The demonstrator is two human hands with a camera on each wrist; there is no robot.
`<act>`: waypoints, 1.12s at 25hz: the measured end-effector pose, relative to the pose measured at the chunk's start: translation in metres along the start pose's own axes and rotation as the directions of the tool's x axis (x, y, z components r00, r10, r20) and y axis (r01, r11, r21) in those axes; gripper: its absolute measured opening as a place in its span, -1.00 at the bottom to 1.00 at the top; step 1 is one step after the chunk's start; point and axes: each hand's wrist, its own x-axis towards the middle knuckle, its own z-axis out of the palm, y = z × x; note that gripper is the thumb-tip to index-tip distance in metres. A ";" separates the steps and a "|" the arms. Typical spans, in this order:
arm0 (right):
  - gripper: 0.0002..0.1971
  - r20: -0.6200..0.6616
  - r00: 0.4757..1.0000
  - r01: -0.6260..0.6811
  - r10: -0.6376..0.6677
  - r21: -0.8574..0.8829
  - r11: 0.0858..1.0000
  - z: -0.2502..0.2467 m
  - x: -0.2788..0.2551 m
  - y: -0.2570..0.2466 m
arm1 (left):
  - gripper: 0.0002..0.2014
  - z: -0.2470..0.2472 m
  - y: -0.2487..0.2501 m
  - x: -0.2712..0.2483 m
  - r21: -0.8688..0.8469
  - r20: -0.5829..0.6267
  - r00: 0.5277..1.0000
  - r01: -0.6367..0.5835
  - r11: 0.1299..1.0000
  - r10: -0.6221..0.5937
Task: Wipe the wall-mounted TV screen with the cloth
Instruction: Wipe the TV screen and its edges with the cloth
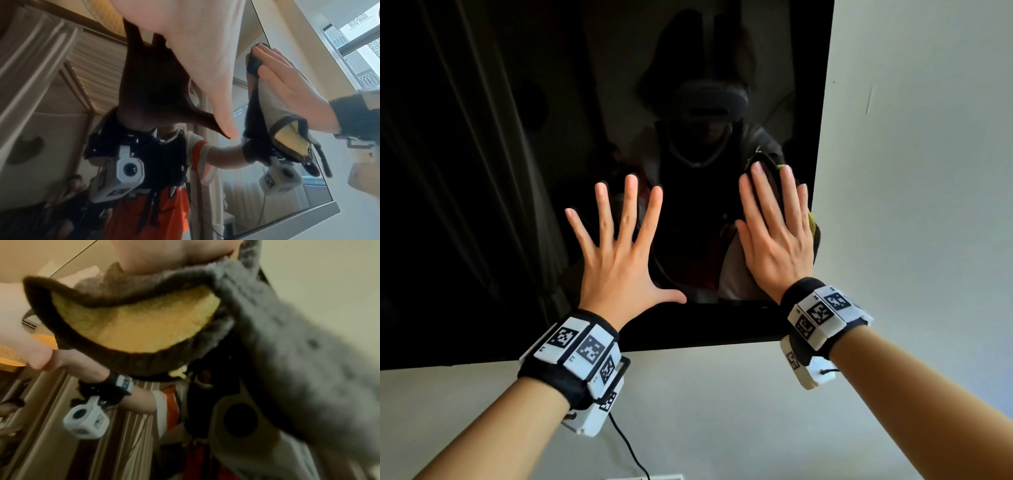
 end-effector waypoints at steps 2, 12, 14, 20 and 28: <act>-0.57 -0.030 1.000 0.004 -0.003 0.002 1.000 -0.001 0.018 0.009 | 0.57 0.001 -0.001 0.000 0.012 -0.008 1.000 -0.002 1.000 0.002; -0.58 -0.039 0.999 -0.034 0.035 0.012 0.999 0.002 0.000 0.004 | 0.56 0.003 0.000 0.001 -0.002 -0.026 1.000 -0.015 1.000 0.015; -0.58 -0.105 0.985 -0.136 0.140 0.043 0.990 0.005 0.012 0.002 | 0.57 0.004 -0.001 0.002 -0.011 -0.035 0.999 -0.009 1.000 0.009; -0.57 -0.042 0.980 -0.193 0.194 0.024 0.981 0.013 -0.062 -0.020 | 0.54 0.016 0.019 -0.019 -0.049 0.024 0.997 -0.068 0.996 0.069; -0.57 -0.016 0.980 -0.200 0.201 0.011 0.980 0.016 -0.113 -0.021 | 0.48 0.041 0.031 -0.029 -0.035 0.009 0.995 -0.096 0.995 0.097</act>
